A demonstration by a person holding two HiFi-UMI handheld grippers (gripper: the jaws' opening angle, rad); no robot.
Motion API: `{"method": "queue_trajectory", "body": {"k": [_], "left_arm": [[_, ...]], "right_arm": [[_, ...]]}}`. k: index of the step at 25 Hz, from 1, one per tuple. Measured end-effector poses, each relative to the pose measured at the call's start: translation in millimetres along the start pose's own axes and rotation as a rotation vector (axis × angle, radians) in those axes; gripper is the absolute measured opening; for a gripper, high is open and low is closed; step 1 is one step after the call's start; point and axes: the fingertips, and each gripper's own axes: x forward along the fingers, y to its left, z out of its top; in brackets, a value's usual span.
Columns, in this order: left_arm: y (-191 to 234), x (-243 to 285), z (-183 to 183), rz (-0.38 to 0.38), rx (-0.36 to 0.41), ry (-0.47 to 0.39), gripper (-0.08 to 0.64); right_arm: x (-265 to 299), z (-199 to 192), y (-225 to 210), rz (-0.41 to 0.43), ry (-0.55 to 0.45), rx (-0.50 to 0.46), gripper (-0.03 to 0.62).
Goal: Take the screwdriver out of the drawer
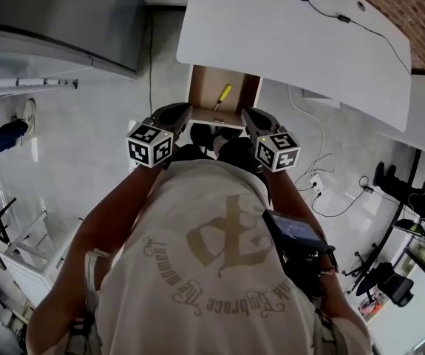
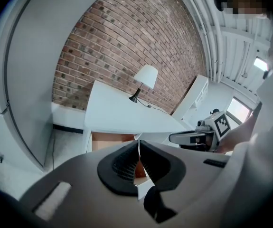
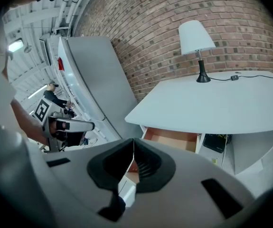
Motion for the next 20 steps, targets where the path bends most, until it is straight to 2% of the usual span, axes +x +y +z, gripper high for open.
{"method": "queue_trajectory", "body": {"k": [5,11,20], "left_arm": [[-3.5,9.4,-3.1,0.017,-0.010,0.005,0.014],[0.2,19.7,-19.3,0.036,-0.060,0.003,0.014],[0.5,19.4,-52.0,0.064,-0.100,0.027,0.014]], "right_arm": [[12.0,-3.7,-4.9,0.032,0.023,-0.010,0.008],[24.5,-15.3,-12.7,0.050,0.076,-0.027,0.008],[36.1,-49.9,-13.4,0.084,0.175,-0.056,0.008]]}}
